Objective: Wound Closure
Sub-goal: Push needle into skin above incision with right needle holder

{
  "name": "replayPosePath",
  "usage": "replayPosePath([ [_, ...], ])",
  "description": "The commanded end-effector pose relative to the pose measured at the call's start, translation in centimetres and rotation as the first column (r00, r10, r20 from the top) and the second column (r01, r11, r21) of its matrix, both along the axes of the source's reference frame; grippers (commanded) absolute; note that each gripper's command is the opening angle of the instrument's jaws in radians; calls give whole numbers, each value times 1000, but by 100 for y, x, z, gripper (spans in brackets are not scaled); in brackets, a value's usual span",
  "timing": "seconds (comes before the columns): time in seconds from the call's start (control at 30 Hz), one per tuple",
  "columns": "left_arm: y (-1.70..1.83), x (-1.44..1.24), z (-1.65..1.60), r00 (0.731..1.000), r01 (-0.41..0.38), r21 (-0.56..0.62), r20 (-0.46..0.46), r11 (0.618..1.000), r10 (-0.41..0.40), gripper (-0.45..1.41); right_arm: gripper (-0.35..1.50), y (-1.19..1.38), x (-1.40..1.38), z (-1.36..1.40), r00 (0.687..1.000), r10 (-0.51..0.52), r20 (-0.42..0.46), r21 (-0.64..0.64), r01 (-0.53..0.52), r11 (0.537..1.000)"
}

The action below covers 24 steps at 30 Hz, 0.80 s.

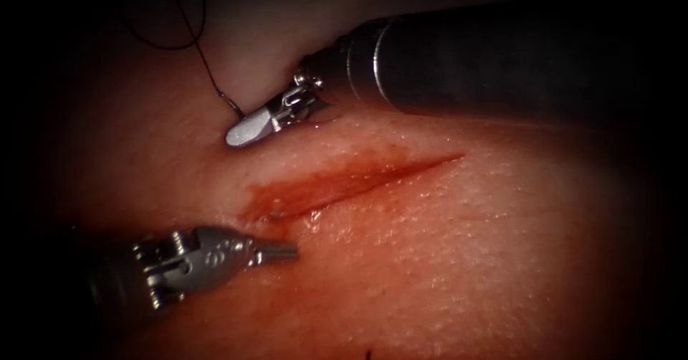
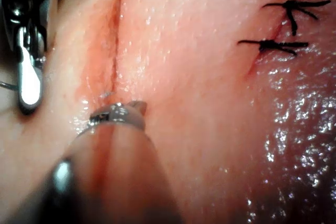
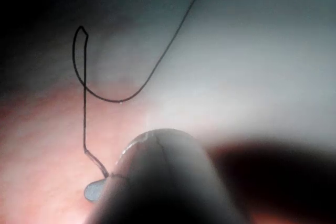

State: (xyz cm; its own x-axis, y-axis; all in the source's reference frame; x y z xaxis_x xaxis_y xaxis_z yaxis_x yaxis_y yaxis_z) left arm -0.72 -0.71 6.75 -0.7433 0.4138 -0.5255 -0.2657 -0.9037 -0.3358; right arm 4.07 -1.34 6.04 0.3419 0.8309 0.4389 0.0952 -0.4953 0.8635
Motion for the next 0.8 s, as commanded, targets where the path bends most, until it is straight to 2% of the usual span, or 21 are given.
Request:
replayPosePath([
  [0.03, 2, -5, 6, 1000, -1, -1, -1, 1000, 1, -45, -35, 5, 8, 2, 1000, -2, -4, -5, 2, 1000],
  [0.1, 2, -4, 6, 1000, -1, -1, 0, 1000, 1, -45, -35, 8, 10, 3, 1000, 17, 8, 4, -17, 1000],
  [0.2, 1, -2, 5, 1000, -7, 1, -3, 1000, 7, -45, -35, 18, 11, 4, 994, 105, 20, -34, -104, 994],
  [0.23, 1, -2, 5, 1000, -9, 3, -5, 1000, 9, -45, 7, 22, 12, 5, 988, 154, -1, -91, -153, 984],
  [0.27, 1, -2, 5, 1000, -11, 4, -6, 1000, 11, -45, 31, 25, 13, 5, 981, 192, -23, -168, -193, 967],
  [0.3, 0, -2, 4, 1000, -11, 4, -6, 1000, 11, -45, 68, 31, 12, 5, 968, 246, -50, -298, -249, 922],
  [0.4, -1, -2, 3, 1000, -15, 7, -10, 1000, 15, -45, 83, 40, 6, 4, 952, 302, -40, -384, -294, 875],
  [0.43, -3, -2, 3, 1000, -21, 10, -16, 1000, 21, -45, 103, 49, 2, 4, 942, 330, -66, -483, -320, 815],
  [0.53, -5, -2, 1, 999, -27, 14, -22, 1000, 27, -45, 123, 63, -5, 5, 923, 374, -88, -612, -346, 711],
  [0.6, -5, -1, 1, 999, -29, 15, -24, 999, 29, -45, 126, 72, -10, 6, 914, 392, -102, -677, -352, 646],
  [0.63, -6, -1, 0, 999, -31, 17, -26, 999, 31, -45, 126, 79, -15, 6, 908, 402, -118, -732, -353, 582],
  [0.8, -7, -1, 1, 999, -35, 18, -30, 999, 35, -45, 130, 90, -24, 4, 896, 420, -140, -824, -341, 453],
])
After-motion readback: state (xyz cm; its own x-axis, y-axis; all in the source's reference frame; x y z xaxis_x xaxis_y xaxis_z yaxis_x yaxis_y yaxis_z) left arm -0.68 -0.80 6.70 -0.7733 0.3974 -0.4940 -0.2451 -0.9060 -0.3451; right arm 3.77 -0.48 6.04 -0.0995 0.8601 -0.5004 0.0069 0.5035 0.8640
